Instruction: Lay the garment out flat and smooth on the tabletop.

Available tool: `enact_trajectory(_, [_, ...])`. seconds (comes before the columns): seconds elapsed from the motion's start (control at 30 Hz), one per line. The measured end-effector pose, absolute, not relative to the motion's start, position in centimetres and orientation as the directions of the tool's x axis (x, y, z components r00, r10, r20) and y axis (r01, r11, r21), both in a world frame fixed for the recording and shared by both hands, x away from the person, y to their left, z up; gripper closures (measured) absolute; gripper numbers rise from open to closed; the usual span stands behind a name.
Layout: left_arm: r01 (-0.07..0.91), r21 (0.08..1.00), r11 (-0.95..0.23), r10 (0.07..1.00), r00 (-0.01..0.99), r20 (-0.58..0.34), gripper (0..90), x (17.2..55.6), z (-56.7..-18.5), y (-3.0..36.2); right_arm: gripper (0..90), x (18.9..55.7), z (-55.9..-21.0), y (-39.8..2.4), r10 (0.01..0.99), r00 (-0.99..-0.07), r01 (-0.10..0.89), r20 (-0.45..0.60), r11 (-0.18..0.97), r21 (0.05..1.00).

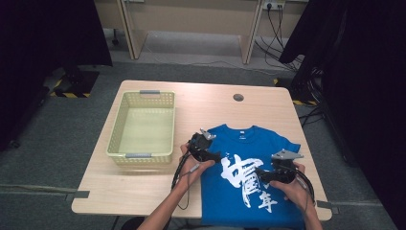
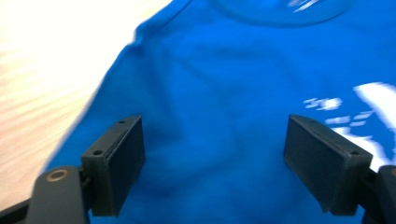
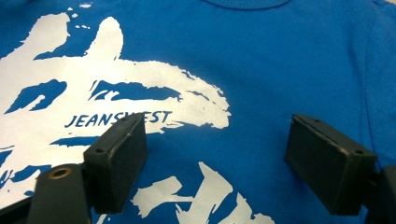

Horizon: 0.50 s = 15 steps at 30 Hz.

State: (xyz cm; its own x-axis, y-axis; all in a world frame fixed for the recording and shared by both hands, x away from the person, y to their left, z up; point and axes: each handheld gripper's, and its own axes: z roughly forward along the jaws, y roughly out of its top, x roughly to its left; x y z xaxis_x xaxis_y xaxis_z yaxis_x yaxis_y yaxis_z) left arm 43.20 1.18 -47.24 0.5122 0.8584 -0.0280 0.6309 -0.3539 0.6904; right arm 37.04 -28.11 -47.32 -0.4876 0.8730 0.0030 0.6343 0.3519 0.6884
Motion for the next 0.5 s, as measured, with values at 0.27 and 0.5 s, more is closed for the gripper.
enact_trajectory(0.27, [0.672, 0.666, -0.324, 0.89, 0.455, -0.025, 19.6, 43.3, -47.0, 2.6, 20.3, 37.0, -47.3, -28.1, 0.873, -0.488, 0.633, 0.002, 0.352, 0.689])
enact_trajectory(0.5, [0.614, 0.713, -0.34, 0.858, 0.512, -0.032, 17.9, 41.4, -46.3, 2.3, 20.0, 37.0, -47.3, -28.1, 0.873, -0.487, 0.635, 0.002, 0.352, 0.687])
